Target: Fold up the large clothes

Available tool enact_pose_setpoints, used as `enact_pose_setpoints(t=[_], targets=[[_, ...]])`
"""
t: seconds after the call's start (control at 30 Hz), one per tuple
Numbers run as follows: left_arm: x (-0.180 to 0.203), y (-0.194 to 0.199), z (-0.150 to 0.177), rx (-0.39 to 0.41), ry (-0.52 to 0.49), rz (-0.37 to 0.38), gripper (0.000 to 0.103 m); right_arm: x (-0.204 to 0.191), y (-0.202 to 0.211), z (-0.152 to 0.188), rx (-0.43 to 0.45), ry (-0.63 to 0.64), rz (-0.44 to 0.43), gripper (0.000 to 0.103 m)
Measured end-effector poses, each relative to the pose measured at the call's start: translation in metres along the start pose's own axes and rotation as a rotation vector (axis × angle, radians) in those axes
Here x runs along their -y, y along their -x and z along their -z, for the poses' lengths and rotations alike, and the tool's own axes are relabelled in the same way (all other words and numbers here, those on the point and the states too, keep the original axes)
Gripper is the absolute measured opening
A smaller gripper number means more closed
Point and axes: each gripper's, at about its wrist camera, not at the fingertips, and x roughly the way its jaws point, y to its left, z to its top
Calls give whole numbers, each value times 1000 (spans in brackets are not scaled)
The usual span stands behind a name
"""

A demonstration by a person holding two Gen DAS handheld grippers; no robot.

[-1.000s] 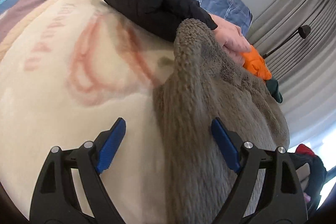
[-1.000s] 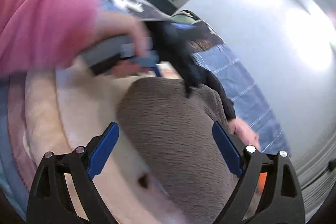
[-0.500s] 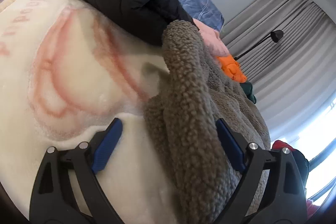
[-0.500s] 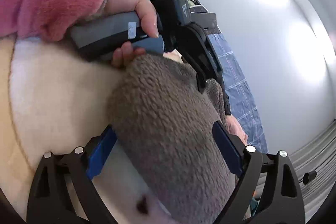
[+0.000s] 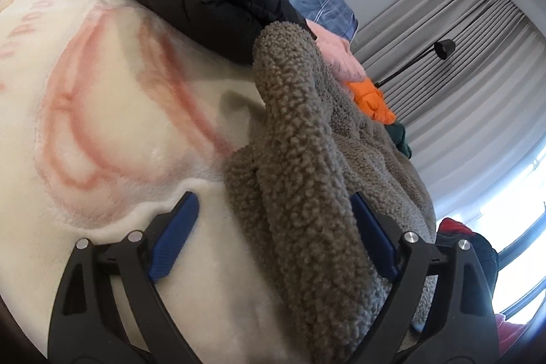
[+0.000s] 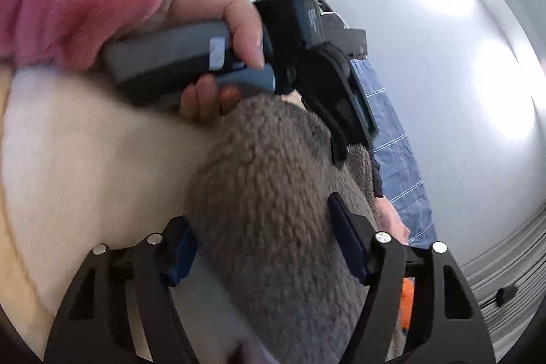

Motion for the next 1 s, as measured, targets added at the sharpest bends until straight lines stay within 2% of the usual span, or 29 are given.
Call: enact_pose_setpoints(t=[0.03,0.1,0.13,0.17,0.2,0.23,0.27,0.37,0.47,0.63,0.83,1.0], targets=[[1,-1,0,2,-2,-4,91,2,0,-2,7,-24,-1,53],[1,-1,-1,7,4,-6,90,10,3,-3,22,-84,-5,48],[1,0,-1,11,6,-13,86,17,5,-2,30,-122,-16,45],[1,0,-3,17,22,-10,69,22,7,-2,35,-153,-28,45],[0,0,-5,11,49,39,41,31,8,0,42,-199,-45,44],[0,-1,-7,6,94,92,40,38,11,0,50,-232,-51,43],[5,-1,-11,18,120,91,35,47,13,0,60,-262,-52,43],[36,2,-23,33,38,48,33,68,25,1,90,-358,-61,43],[75,10,-43,50,-13,53,32,92,43,5,141,-449,-44,43],[149,11,-69,63,-134,39,32,147,75,33,227,-637,-37,43],[250,-20,-89,43,-289,13,32,224,102,96,285,-894,-109,43],[337,-75,-84,-13,-444,-7,32,267,128,172,335,-1122,-112,41]])
